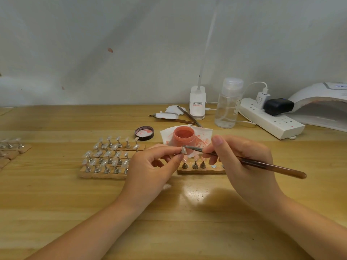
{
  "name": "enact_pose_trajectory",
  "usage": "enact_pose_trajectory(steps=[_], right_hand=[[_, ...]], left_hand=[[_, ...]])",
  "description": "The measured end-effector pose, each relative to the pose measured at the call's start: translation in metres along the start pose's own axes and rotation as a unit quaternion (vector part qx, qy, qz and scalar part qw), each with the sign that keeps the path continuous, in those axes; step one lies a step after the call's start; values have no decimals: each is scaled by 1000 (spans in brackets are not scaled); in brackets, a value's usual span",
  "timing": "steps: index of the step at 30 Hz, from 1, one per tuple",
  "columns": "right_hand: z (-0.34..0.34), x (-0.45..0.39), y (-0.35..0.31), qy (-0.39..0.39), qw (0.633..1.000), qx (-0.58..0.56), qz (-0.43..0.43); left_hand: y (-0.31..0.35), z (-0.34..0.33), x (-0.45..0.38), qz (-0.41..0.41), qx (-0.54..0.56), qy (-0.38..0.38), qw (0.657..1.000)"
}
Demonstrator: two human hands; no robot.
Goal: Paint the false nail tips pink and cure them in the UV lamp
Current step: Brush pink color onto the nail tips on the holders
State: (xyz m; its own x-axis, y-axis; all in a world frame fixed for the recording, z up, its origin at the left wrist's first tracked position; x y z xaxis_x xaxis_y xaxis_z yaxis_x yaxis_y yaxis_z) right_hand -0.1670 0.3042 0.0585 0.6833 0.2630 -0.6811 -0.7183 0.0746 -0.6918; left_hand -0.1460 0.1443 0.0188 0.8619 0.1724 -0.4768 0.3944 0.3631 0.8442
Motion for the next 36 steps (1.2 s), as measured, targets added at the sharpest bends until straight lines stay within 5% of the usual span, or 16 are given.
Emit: enact_pose_trajectory(steps=[36], right_hand=[[6, 7, 6, 41, 997, -62, -36]], left_hand=[[-2, 1, 1, -2, 0, -5, 1000]])
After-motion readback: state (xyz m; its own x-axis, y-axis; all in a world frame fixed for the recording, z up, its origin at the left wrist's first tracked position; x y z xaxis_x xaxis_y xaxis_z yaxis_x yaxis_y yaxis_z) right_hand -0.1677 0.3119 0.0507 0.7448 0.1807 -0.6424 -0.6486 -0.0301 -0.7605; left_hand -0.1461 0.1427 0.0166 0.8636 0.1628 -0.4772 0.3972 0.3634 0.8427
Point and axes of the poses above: each hand's wrist, its own x-axis away from the middle knuckle, its own z-axis out of the back of the hand, y = z × x, the point moved 7 cm from there along -x, towards the middle knuckle, and after that the axes turned 2 degrees about -z, right-handed, at the moved point
